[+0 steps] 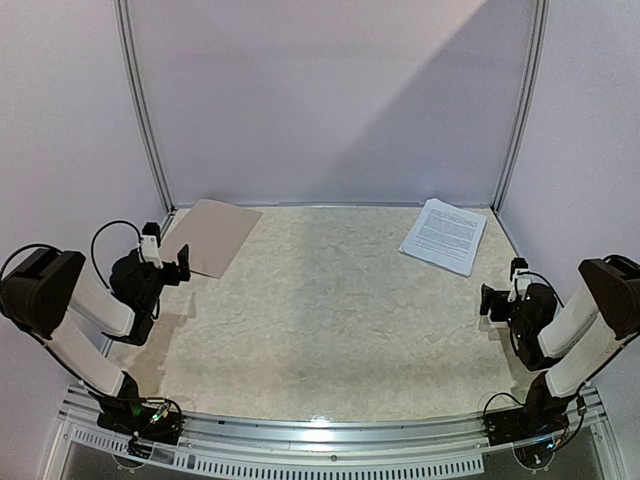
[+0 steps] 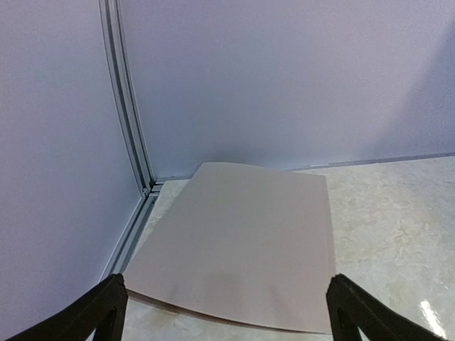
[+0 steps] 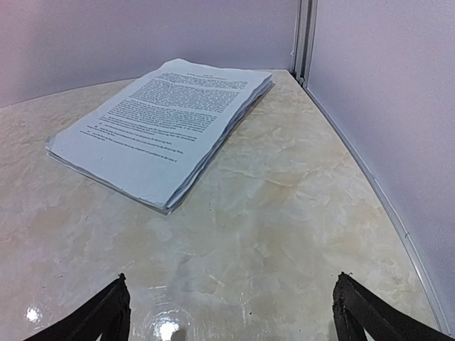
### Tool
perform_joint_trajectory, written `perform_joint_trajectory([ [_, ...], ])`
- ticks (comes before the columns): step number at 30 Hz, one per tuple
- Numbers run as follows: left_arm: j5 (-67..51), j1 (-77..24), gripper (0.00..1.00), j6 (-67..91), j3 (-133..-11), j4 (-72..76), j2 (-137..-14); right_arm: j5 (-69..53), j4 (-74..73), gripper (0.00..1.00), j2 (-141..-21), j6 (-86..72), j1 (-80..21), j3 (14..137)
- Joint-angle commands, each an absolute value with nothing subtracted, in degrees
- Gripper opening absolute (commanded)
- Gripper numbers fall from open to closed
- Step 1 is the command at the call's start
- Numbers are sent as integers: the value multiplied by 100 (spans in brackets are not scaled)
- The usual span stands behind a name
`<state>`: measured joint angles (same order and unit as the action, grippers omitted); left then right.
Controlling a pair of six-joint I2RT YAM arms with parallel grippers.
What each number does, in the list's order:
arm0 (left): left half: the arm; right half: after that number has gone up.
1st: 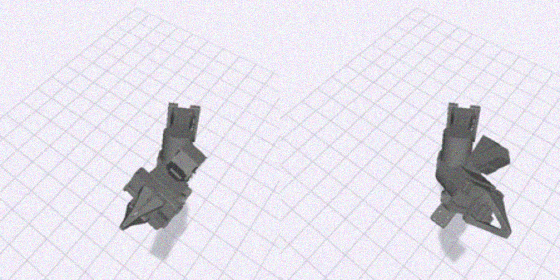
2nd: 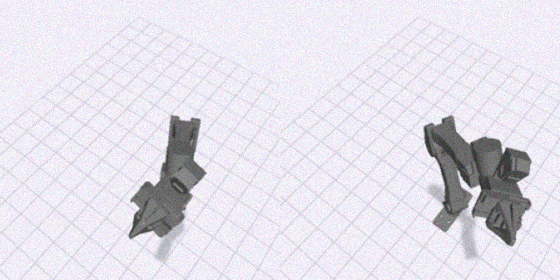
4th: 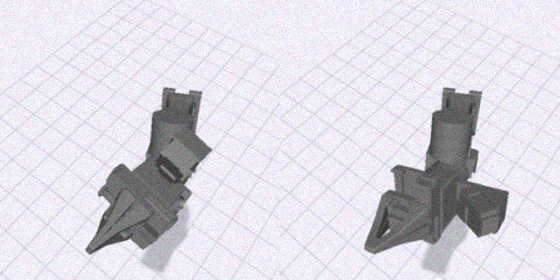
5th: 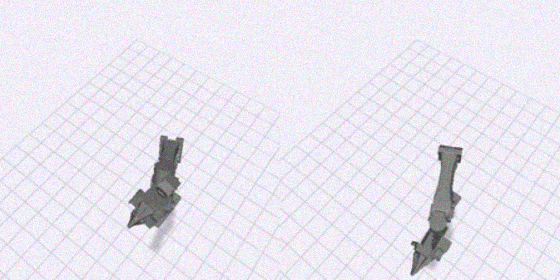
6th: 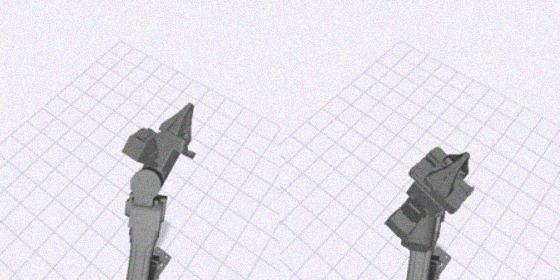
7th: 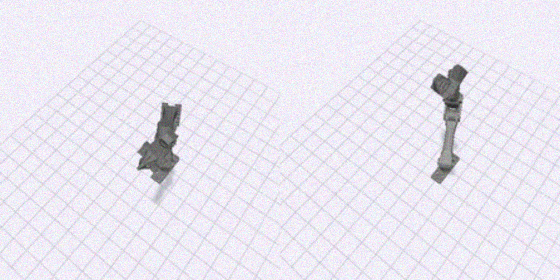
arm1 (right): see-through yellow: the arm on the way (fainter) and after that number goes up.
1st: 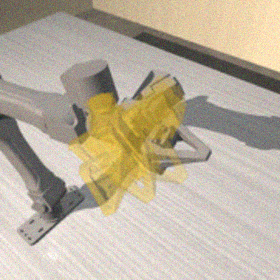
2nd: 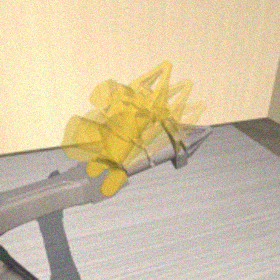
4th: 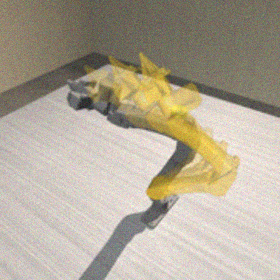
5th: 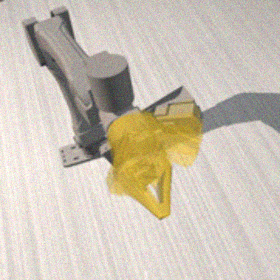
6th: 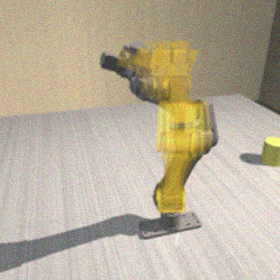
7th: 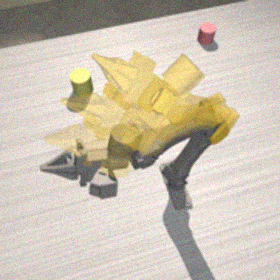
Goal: Put the files into the folder
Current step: Move the folder to the corner of the board.
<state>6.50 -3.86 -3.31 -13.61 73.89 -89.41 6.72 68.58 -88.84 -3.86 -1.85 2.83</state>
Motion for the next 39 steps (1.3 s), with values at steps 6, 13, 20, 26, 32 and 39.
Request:
perform_joint_trajectory([
  [6, 412, -367, 100, -371, -1462, 7308, -8843, 244, 3809, 99, -7813, -735, -161, 1457],
  [13, -294, -203, 99, -896, -4312, 2375, -8530, -432, 2130, 89, -7436, -2115, -287, 2435],
  [20, -480, -90, 99, -2076, -7603, -1327, -10238, -303, 1164, 87, -7582, -2425, -1360, 3066],
  [26, -858, 469, 99, -1776, -10809, -3418, -12505, -238, 771, 89, -7917, -2602, -2111, 3493],
  [32, -773, 824, 100, -1668, -12721, -4220, -14001, -270, 263, 92, -8384, -2394, -2917, 3986],
  [39, -1143, 1061, 99, -1535, -13373, -4403, -14941, -391, 150, 92, -8833, -2352, -3575, 4366],
])
